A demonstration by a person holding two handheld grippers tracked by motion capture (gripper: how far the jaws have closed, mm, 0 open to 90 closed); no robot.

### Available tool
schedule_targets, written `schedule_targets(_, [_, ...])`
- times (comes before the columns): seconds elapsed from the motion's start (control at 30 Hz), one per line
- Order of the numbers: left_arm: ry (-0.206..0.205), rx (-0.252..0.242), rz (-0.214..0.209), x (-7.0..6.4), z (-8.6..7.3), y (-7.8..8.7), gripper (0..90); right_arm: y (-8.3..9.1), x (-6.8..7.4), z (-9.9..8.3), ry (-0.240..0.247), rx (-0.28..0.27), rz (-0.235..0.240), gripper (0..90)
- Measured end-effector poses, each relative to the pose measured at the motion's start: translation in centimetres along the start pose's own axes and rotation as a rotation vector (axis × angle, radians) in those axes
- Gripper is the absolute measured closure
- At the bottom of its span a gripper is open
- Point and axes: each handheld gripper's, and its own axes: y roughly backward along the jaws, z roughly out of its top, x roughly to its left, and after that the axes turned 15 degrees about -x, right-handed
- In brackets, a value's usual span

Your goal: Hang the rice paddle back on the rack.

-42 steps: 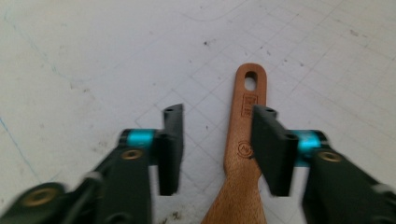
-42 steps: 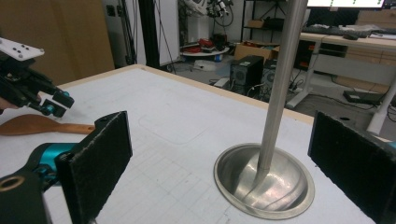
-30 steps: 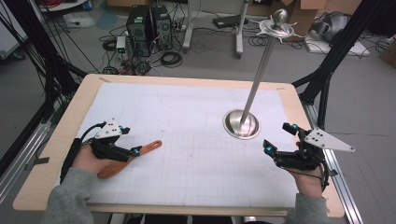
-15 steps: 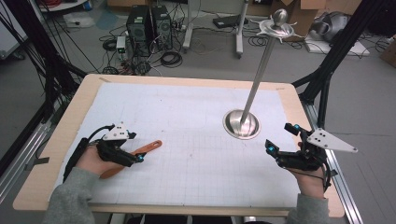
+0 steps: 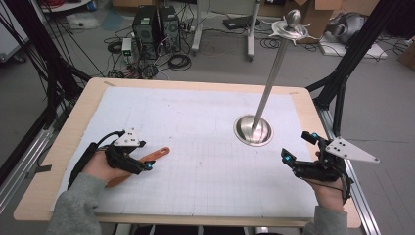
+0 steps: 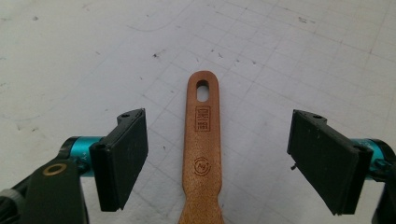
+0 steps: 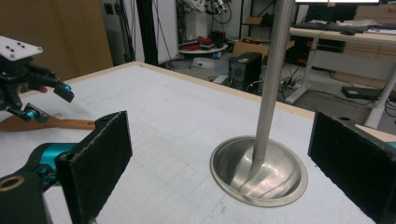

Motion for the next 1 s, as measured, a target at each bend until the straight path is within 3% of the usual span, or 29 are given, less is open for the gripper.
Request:
schedule_targets(0.53, [0.041, 0.089, -0.028, 0.7, -0.9, -1.3, 28.7, 0.1, -0.1, -0.1, -0.001, 0.010, -0.001, 4.8])
schedule_targets(0.83, [0.009, 0.116, -0.023, 0.9, -1.0, -1.4, 38.0, 0.1, 0.0, -0.1, 0.000, 0.018, 0.004, 4.8])
schedule_targets(0.9, [-0.022, 0.133, -0.024, 1.0, -1.0, -1.4, 39.1, 0.1, 0.0, -0.2, 0.001, 0.018, 0.004, 4.8])
schedule_targets(1.0, [-0.020, 0.132, -0.016, 0.9, -1.1, -1.7, 42.1, 0.1, -0.1, -0.2, 0.001, 0.019, 0.004, 4.8])
